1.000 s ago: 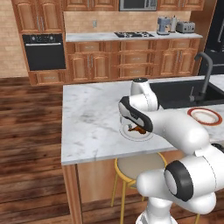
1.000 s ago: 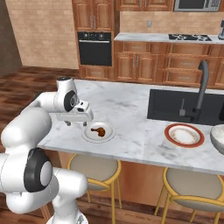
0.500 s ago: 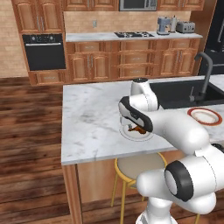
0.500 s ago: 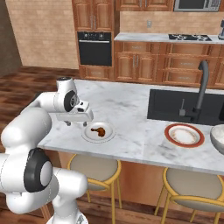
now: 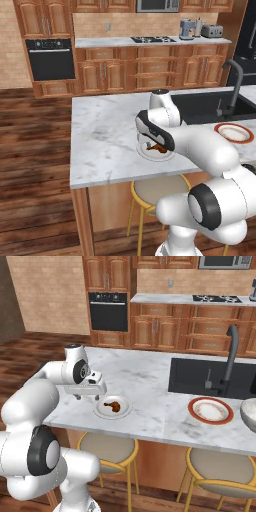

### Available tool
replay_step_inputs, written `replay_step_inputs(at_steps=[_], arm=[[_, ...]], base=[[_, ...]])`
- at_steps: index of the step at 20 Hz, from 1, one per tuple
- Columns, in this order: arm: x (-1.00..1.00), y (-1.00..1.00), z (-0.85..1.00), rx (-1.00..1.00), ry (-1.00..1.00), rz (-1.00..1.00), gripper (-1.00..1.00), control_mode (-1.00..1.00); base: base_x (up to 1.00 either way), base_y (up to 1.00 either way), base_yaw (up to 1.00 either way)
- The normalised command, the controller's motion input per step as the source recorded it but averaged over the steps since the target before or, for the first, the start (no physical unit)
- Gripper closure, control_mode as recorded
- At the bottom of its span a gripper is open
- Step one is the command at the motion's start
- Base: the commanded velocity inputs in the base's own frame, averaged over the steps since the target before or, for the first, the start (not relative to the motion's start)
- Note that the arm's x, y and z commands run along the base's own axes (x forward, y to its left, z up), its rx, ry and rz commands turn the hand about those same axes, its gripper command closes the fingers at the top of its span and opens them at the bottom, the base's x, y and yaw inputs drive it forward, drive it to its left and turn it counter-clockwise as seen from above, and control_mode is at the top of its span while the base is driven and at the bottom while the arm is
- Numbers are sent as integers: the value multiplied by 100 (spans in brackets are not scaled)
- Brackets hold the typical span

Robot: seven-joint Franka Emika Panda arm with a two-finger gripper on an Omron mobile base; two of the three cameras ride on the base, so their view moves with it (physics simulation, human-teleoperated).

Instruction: Pick the chicken drumstick and bell pepper from their plates and place them in the bowl. Then put the bowl in the fridge.

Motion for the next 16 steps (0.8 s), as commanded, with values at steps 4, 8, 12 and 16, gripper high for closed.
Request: replay_step_inputs(at_steps=[4, 8, 12, 16], arm=[[16, -5, -5, 1, 0, 4, -100, -100], [30, -24, -10, 2, -3, 17, -100, -100], [40, -28, -10, 0, 0, 11, -100, -100], [33, -32, -18, 0, 0, 4, -100, -100]], base=[[0, 0, 0], [0, 0, 0], [0, 0, 0], [0, 0, 0]])
